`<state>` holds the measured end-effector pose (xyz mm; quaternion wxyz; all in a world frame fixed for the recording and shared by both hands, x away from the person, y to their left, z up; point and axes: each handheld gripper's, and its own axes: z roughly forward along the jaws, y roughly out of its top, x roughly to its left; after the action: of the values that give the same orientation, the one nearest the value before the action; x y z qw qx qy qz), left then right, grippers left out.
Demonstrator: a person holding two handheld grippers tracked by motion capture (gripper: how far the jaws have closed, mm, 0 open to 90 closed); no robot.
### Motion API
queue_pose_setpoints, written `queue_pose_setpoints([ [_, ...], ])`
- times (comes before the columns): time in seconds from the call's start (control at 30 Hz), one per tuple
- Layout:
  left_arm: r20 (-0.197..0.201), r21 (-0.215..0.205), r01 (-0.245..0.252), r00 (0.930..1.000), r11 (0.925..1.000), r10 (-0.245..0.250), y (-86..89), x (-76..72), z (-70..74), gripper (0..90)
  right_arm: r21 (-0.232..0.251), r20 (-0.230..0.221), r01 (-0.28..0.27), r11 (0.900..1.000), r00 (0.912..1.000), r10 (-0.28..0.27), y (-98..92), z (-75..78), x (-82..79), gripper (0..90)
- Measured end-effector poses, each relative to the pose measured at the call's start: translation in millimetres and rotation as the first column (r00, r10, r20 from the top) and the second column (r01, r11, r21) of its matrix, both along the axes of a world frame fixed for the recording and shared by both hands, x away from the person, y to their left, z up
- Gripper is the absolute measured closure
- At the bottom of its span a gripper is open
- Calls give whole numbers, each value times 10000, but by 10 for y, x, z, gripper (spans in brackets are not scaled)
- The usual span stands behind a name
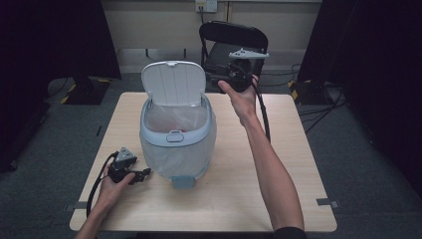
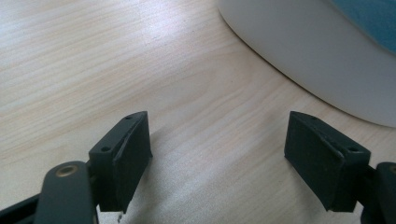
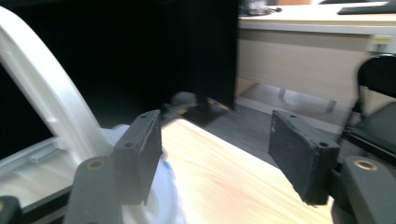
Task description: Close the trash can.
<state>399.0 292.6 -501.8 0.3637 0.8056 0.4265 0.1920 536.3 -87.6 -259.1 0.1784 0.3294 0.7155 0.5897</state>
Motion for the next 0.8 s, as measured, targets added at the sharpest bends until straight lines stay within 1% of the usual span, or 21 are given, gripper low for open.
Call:
queue_pose_setpoints([
  [0.07, 4, -1, -13, 10000, 10000, 13, -1, -1, 0, 222, 56, -46, -148, 9999, 9999, 148, 9, 0, -8, 391],
  [0.13, 0, 1, 1, 10000, 10000, -1, 0, 0, 0, 223, 143, -251, -494, 9987, 9984, 498, -2, 3, -22, 381],
  [0.17, -2, -4, 3, 10000, 10000, -3, 0, 0, 0, 222, 139, -320, -767, 9970, 9965, 771, -6, 5, -38, 374],
  [0.2, 0, -10, 4, 10000, 10000, -4, 0, 0, 0, 222, 70, -261, -984, 9951, 9948, 986, -2, 10, -73, 355],
  [0.23, 1, 8, 14, 10000, 10000, -14, 1, 1, 0, 223, -51, -246, -1117, 9937, 9935, 1115, 8, 14, -102, 359],
  [0.3, 1, 3, 8, 10000, 10000, -8, 1, 0, 0, 222, -301, -202, -1150, 9929, 9932, 1144, 24, 19, -166, 379],
  [0.37, 8, -15, -11, 10000, 10000, 11, -2, -1, -1, 223, -315, -265, -1348, 9904, 9906, 1339, 28, 4, -218, 367],
  [0.43, 7, 5, -1, 10000, 10000, 1, 0, 0, 0, 223, -414, -383, -1617, 9860, 9864, 1601, 42, -25, -277, 352],
  [0.47, 9, -23, -18, 10000, 10000, 18, -2, -1, -1, 223, -573, -386, -1749, 9829, 9842, 1728, 59, -49, -326, 343],
  [0.5, 6, 7, -3, 10000, 10000, 3, 0, 0, 0, 222, -612, -374, -1828, 9812, 9828, 1808, 72, -66, -369, 344],
  [0.7, 13, 6, -21, 10000, 10000, 21, 1, 0, 0, 222, -648, -482, -2314, 9707, 9723, 2286, 148, -122, -584, 327],
  [0.77, 3, -5, -17, 10000, 10000, 17, 0, -1, -1, 222, -931, -594, -2534, 9629, 9668, 2487, 220, -132, -649, 301],
  [0.8, 16, 7, -22, 10000, 10000, 22, 1, 0, 0, 221, -1024, -602, -2561, 9612, 9661, 2510, 249, -130, -682, 295],
])
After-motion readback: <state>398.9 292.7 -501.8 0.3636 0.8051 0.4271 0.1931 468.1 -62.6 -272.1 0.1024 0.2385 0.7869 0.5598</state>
